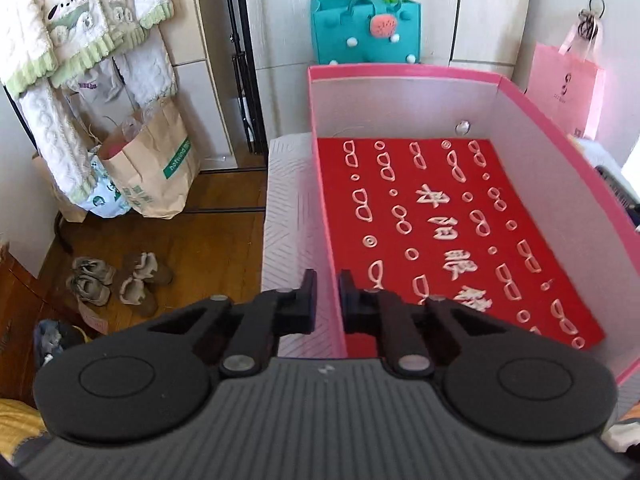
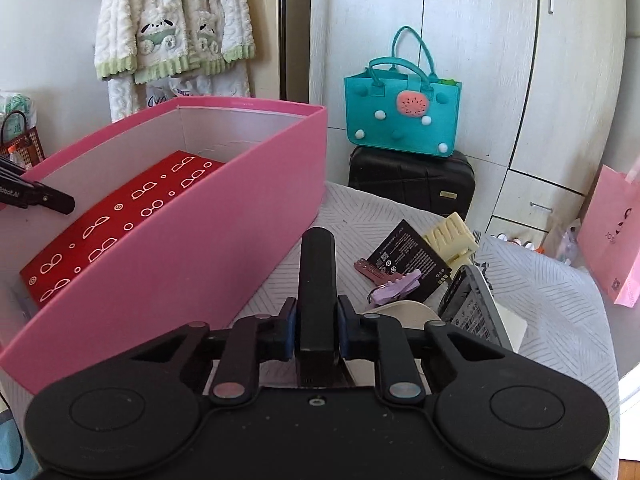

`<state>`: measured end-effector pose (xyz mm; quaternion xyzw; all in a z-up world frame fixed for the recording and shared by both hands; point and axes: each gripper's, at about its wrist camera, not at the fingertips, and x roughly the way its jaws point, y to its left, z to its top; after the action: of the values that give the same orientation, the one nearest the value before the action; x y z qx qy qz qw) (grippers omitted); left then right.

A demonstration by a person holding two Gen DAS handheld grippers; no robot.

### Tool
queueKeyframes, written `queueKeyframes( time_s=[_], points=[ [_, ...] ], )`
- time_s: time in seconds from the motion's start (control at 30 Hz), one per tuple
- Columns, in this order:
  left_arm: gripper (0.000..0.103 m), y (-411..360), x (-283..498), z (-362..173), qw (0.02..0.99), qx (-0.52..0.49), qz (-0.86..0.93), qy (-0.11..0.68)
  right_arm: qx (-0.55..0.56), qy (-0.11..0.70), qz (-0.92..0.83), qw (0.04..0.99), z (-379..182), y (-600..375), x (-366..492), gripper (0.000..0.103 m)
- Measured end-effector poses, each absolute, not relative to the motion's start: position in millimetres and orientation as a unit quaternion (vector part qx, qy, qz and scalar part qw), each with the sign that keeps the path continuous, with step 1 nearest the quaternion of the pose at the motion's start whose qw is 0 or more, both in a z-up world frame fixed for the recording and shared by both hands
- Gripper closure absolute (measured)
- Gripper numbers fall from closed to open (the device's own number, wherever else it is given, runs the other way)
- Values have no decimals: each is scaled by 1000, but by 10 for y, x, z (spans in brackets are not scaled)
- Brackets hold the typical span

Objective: Organize rigid objects
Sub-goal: 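Close the right gripper on the black phone case and lift it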

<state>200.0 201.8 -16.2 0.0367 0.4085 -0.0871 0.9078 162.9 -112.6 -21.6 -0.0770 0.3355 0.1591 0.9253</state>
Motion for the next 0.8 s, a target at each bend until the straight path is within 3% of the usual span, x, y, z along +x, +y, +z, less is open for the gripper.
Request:
queueKeyframes(
  time_s=[0.37,0.57,0.8],
  points=[
    [100,1843,1909,5,934,69,-58,347,-79,274,145,948,264,-1208,1481,81],
    [100,1783,1992,24,928,65,-75,358,-87,231,176,953,704,-1086,1522,81],
    [100,1830,2004,34,928,38,-79,363,-151,267,270,913,808,-361,1801,81]
  ],
)
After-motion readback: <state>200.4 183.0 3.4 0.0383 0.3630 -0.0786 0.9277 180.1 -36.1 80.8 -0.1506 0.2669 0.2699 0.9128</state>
